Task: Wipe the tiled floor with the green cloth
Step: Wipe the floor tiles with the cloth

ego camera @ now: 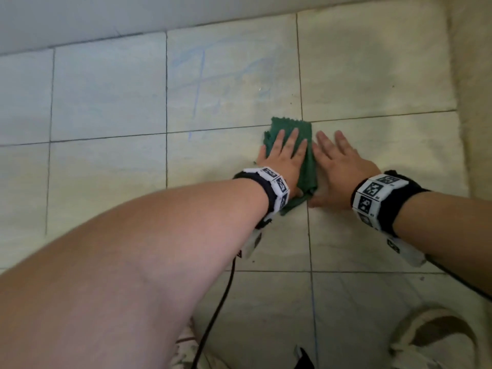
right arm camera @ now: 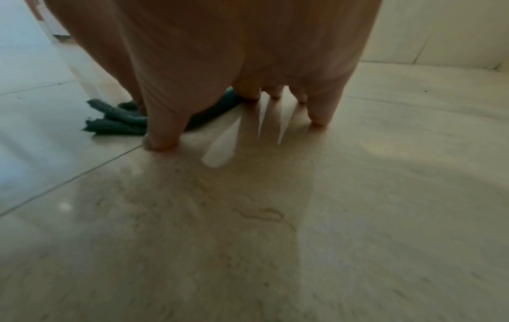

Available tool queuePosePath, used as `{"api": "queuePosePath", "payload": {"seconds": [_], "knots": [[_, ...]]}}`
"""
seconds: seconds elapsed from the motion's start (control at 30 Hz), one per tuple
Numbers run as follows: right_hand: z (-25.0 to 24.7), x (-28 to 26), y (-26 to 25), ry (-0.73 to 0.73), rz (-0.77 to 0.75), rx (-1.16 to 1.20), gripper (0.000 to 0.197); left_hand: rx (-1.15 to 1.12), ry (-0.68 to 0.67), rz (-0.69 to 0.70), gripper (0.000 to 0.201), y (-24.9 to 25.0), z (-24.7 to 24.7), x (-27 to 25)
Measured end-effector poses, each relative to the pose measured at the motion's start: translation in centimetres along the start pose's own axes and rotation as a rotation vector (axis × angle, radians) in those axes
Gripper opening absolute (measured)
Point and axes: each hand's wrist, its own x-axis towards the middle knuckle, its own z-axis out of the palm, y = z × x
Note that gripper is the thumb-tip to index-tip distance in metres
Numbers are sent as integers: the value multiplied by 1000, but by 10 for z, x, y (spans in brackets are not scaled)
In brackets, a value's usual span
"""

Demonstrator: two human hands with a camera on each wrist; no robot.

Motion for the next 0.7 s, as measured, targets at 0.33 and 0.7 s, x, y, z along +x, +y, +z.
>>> {"api": "queuePosePath", "payload": {"seconds": [0.33, 0.7], "knots": [[-2, 1, -3, -37, 4, -25, 136, -50, -15, -163, 116, -85, -12, -29], [-5, -2, -5, -39, 7, -23, 137, -275, 193, -193, 79, -76, -9, -24]]}}
